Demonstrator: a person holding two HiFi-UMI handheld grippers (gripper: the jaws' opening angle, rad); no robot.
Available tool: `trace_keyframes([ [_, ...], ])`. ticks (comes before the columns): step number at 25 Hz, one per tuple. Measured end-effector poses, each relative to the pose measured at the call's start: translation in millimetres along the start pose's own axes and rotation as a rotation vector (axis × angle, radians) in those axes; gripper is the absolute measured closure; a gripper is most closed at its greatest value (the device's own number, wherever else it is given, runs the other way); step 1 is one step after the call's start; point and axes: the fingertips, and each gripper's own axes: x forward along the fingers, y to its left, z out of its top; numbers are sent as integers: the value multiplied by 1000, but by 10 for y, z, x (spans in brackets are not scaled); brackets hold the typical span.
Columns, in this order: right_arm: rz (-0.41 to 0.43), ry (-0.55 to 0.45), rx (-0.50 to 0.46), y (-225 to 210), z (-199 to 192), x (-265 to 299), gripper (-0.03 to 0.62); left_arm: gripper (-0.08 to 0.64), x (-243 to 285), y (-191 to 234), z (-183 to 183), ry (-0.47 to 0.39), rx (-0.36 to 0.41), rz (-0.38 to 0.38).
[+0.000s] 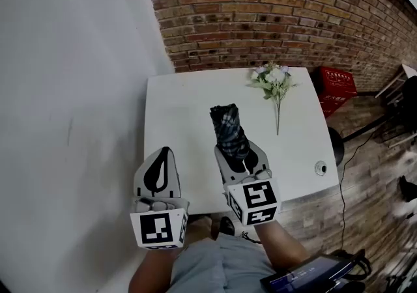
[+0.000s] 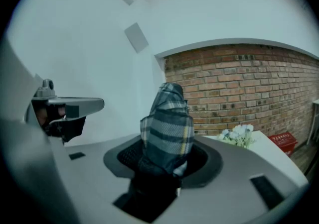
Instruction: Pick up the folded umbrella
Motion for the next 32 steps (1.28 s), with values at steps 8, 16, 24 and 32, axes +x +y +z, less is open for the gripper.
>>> trace_keyframes([
  [8, -4, -143, -70, 46, 566, -403, 393, 554, -263, -71, 440, -87, 22, 23],
  [16, -13, -292, -148, 132, 1043, -838, 393, 554, -502, -85, 835, -174, 45, 56],
  [24, -14, -368, -198, 212, 1290, -1054, 391, 554, -636, -35, 1036, -230, 48, 83],
  [32, -24, -369, -210, 228, 1245, -1071, 391, 554, -699, 4, 1040, -249, 47, 95],
])
